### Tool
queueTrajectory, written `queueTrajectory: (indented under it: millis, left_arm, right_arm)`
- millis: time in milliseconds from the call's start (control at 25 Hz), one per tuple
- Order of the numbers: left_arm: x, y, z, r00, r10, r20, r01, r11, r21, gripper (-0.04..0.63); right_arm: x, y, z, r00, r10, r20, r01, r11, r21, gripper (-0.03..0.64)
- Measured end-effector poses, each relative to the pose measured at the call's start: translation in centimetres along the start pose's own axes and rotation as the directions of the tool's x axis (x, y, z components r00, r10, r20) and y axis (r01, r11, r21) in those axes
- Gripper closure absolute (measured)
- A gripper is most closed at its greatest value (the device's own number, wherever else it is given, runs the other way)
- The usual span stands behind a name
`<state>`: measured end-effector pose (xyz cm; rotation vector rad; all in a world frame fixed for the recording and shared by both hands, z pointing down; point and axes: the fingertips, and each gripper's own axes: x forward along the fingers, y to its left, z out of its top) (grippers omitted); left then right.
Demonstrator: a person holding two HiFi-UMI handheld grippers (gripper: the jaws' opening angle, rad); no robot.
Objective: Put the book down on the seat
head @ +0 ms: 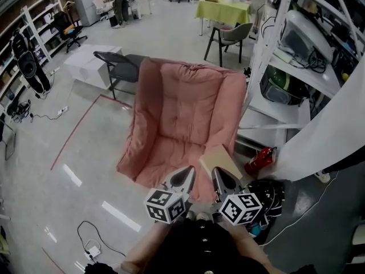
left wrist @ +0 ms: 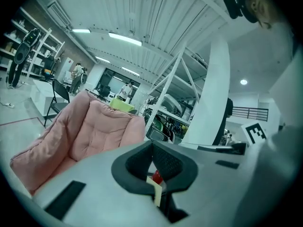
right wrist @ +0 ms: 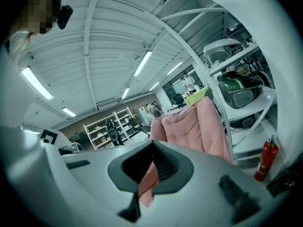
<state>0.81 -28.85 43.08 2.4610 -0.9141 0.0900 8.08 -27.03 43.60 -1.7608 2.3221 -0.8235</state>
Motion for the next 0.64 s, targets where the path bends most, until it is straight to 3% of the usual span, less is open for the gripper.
queueTrajectory:
  millis: [640]
  left_arm:
    - [-0.14,0.74,-0.48,1.000,0.013,-0.009,-0.013,1.000,0.003,0.584]
  right_arm:
    - [0.64,0.33,-0.06,1.000,0.016,0.007,-0.016,1.000,-0.005,0.604]
